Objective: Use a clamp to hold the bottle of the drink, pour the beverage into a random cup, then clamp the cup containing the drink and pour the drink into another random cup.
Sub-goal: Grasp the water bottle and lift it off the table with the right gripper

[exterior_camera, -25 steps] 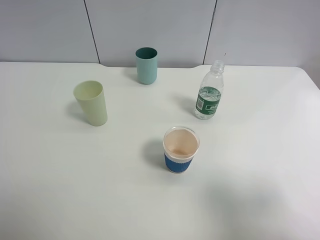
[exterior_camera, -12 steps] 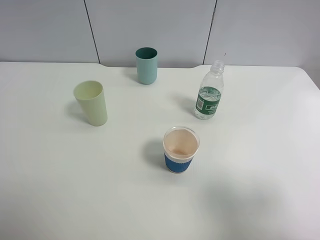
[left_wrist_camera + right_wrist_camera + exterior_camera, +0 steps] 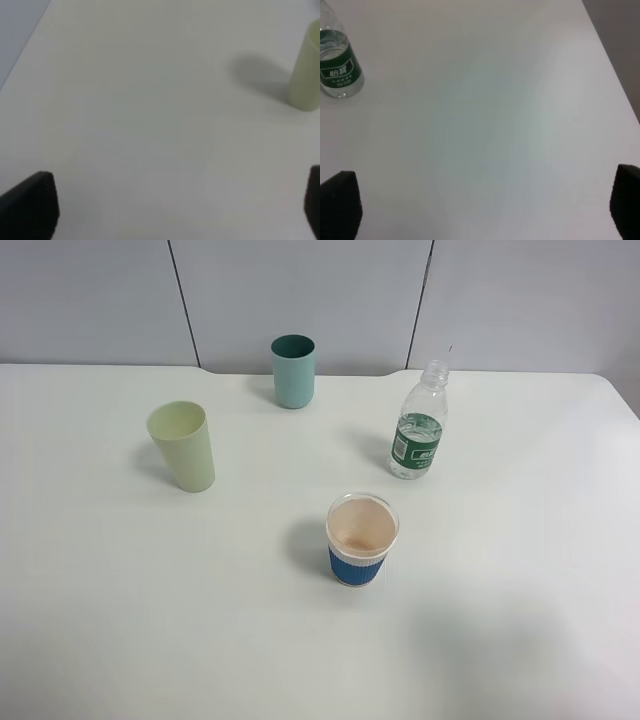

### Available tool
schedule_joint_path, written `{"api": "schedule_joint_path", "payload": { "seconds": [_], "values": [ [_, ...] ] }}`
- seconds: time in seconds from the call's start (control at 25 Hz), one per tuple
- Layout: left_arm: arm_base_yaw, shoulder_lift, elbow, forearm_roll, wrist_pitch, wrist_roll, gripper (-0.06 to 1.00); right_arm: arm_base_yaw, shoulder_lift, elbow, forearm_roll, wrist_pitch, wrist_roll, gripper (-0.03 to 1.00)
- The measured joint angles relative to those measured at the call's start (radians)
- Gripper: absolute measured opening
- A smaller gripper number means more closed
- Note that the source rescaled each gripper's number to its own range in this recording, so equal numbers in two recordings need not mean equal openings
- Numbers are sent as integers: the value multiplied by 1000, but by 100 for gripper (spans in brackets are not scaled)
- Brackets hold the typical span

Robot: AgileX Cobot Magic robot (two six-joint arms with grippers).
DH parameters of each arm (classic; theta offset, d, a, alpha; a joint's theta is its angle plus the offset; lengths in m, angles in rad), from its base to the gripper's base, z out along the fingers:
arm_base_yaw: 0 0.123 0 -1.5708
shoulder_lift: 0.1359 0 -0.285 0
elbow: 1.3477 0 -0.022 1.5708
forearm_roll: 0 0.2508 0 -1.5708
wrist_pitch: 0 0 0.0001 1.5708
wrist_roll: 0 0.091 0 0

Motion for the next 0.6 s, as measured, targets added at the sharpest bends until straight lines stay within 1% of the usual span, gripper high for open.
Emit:
{"api": "schedule_joint_path", "payload": {
  "seconds": [0.6],
  "values": [
    [0, 0, 0, 0, 0, 0, 100, 0, 0, 0, 0, 0, 0, 100]
  ]
}}
